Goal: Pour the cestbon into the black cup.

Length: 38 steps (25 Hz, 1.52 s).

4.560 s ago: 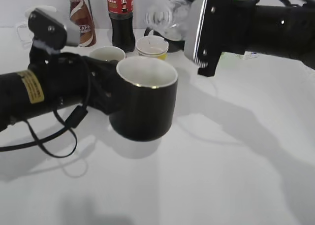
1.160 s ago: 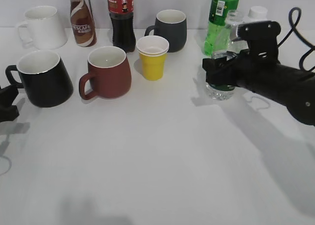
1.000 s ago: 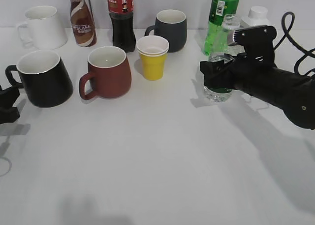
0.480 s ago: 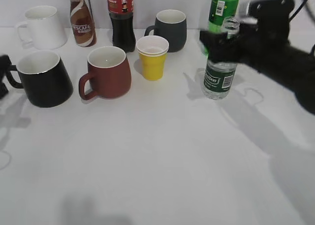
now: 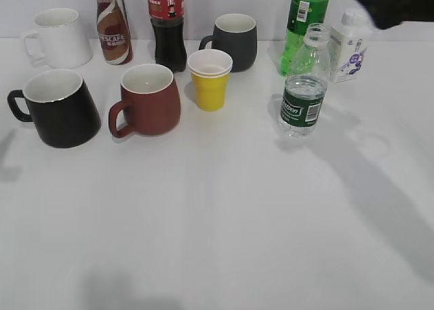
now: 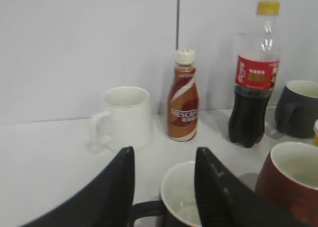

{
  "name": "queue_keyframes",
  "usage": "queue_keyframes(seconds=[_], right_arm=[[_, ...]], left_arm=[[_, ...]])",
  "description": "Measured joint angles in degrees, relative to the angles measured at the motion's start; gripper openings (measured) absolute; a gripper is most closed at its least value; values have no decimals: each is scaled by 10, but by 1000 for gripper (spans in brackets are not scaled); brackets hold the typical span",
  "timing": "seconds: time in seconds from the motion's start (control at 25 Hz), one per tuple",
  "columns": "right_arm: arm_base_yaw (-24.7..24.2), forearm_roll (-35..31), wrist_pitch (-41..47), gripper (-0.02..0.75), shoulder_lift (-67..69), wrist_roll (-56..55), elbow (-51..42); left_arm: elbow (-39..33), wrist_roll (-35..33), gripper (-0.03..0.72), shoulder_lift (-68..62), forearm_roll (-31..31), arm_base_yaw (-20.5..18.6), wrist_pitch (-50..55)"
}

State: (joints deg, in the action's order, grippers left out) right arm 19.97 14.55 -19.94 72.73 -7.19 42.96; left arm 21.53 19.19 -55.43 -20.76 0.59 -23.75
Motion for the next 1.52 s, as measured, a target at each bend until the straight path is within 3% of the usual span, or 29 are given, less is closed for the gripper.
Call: queue_keyframes(seconds=[0.16,0.36,0.6,0.88,1.0,1.16,1.52], right_arm=[[0,-2,160,645,-100,-4,0],[30,-31,384,645,-228,2,0],[58,-97,603,645,-379,7,0],[59,-105,817,642,-527,16,-21],[59,-105,870,639,-586,17,-60],[60,-108,894,629,-658,28,-109],[60,-110,813,598,-699,44,-139]], left_arm=[[63,11,314,150,-3,53,231],[78,12,412,247,31,96,351],[89,-6,599,351,121,108,559],[119,-67,625,451,180,108,814],[119,-99,619,485,186,108,904],[118,-117,608,543,186,108,934],[107,-131,592,558,178,108,899]])
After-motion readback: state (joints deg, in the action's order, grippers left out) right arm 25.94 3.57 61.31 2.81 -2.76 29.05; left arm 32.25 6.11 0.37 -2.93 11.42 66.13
